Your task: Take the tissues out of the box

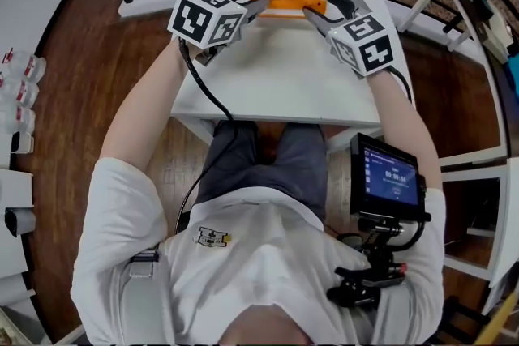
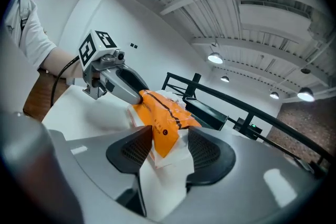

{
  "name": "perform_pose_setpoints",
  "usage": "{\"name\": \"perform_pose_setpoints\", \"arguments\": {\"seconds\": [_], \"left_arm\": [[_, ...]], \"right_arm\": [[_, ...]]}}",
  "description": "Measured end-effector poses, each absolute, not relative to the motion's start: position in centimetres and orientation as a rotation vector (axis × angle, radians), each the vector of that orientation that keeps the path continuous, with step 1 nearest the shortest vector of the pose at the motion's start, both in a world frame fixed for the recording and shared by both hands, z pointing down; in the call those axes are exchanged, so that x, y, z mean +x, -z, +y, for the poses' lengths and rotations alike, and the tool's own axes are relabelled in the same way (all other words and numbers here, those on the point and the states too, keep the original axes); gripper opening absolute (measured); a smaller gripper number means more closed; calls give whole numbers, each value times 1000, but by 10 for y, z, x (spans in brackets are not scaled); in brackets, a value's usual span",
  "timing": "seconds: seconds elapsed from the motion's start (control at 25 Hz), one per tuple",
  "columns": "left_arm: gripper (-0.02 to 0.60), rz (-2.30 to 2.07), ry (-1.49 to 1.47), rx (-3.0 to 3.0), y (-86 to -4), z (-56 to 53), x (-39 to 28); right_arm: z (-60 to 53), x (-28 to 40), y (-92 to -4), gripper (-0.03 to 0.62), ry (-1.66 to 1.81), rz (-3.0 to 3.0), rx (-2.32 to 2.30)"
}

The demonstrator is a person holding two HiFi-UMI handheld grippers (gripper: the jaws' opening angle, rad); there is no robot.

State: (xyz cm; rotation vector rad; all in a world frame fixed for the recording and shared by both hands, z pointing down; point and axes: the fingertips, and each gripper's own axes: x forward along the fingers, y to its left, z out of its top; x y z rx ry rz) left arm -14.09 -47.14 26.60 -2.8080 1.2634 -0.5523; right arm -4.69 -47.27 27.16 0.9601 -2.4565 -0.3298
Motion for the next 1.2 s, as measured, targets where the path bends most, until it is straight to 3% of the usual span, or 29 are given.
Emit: {"name": "perform_pose_setpoints", "arguments": {"seconds": [0.2, 0.56, 0.72, 0.84, 0.88, 0.96, 1.04, 1.2], "left_arm": [[153, 1278, 572, -2846, -308, -470, -141], [156, 1289, 514, -2828, -306, -469, -142], [156, 1300, 283, -2884, -283, -452, -161], [156, 1254, -98, -3037, -258, -411, -174], [151, 1214, -223, -3121, -254, -393, -173], [72, 1150, -360, -3263, -257, -370, -167], [0, 1065, -404, -3345, -262, -357, -159], [0, 837, -288, -3401, -266, -340, -130]], "right_arm": [[-473, -48, -320, 206, 281, -2391, 927], [-475, -44, -320, 233, 272, -2391, 932], [-456, -38, -311, 231, 196, -2478, 924], [-421, -32, -304, 180, 7, -2625, 849], [-407, -30, -302, 132, -80, -2674, 812], [-385, -29, -305, 109, -239, -2735, 746], [-371, -34, -313, 65, -340, -2757, 711], [-365, -38, -322, 0, -307, -2732, 741]]}}
